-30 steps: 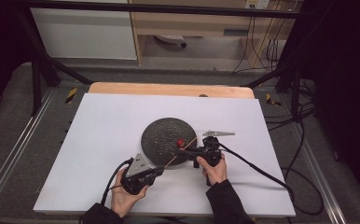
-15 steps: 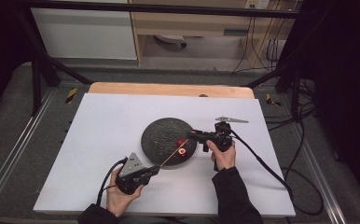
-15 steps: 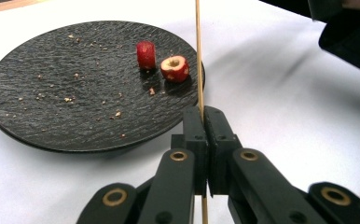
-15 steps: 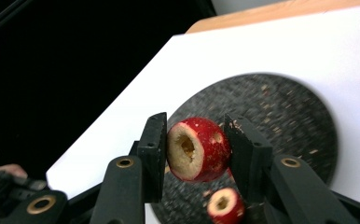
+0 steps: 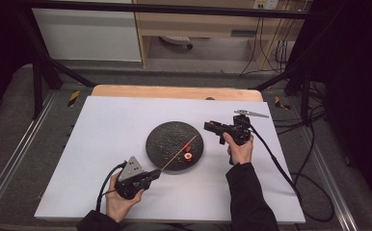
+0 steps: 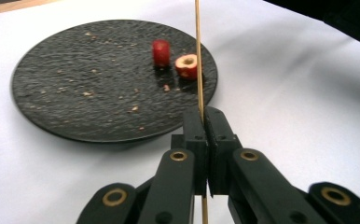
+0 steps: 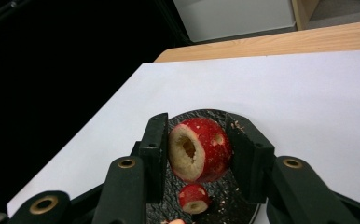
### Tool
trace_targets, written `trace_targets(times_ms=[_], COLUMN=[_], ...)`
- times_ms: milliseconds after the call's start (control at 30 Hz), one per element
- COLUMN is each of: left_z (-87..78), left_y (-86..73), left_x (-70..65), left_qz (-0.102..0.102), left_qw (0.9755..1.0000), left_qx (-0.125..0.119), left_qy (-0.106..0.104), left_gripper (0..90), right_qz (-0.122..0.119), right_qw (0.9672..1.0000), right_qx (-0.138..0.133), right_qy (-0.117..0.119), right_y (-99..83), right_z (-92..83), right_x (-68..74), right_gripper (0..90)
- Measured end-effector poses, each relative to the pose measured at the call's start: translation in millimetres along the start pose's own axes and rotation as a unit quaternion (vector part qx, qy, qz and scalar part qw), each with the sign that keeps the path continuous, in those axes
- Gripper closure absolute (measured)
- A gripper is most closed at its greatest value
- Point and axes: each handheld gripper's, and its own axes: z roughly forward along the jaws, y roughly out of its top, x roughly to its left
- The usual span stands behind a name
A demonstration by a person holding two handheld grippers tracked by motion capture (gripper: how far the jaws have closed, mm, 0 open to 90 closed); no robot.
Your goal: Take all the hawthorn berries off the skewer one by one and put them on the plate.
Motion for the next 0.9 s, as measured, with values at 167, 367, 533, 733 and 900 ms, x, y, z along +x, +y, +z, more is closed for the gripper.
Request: trace_targets(times_ms=[167, 367, 533, 733, 900], left_z=[-7.1, -9.6, -9.1, -9.2, -8.5], left_y=[0.9, 1.2, 0.8, 1.0, 1.1], left_x=[9.8, 14.9, 16.0, 16.6, 16.7], left_qz=[-0.014, -0.02, -0.022, -0.022, -0.022], left_qw=[0.9998, 0.9996, 0.9996, 0.9996, 0.9996], left_qx=[-0.009, -0.011, -0.01, -0.01, -0.01], left_qy=[0.01, 0.016, 0.017, 0.017, 0.017], left_gripper=[88.0, 88.1, 88.0, 88.0, 88.0], right_qz=[-0.006, -0.011, -0.02, -0.024, -0.028], right_qw=[0.9999, 0.9993, 0.998, 0.9965, 0.9961], right_qx=[0.011, 0.036, 0.06, 0.079, 0.077], right_qy=[-0.002, 0.0, -0.002, -0.013, -0.034], right_y=[-5.9, -19.2, -32.4, -45.7, -48.2], right_z=[7.4, 29.0, 50.8, 69.8, 76.6], right_x=[1.2, 5.2, 7.8, 4.9, -1.7], right_gripper=[61.1, 61.0, 61.0, 61.1, 61.0])
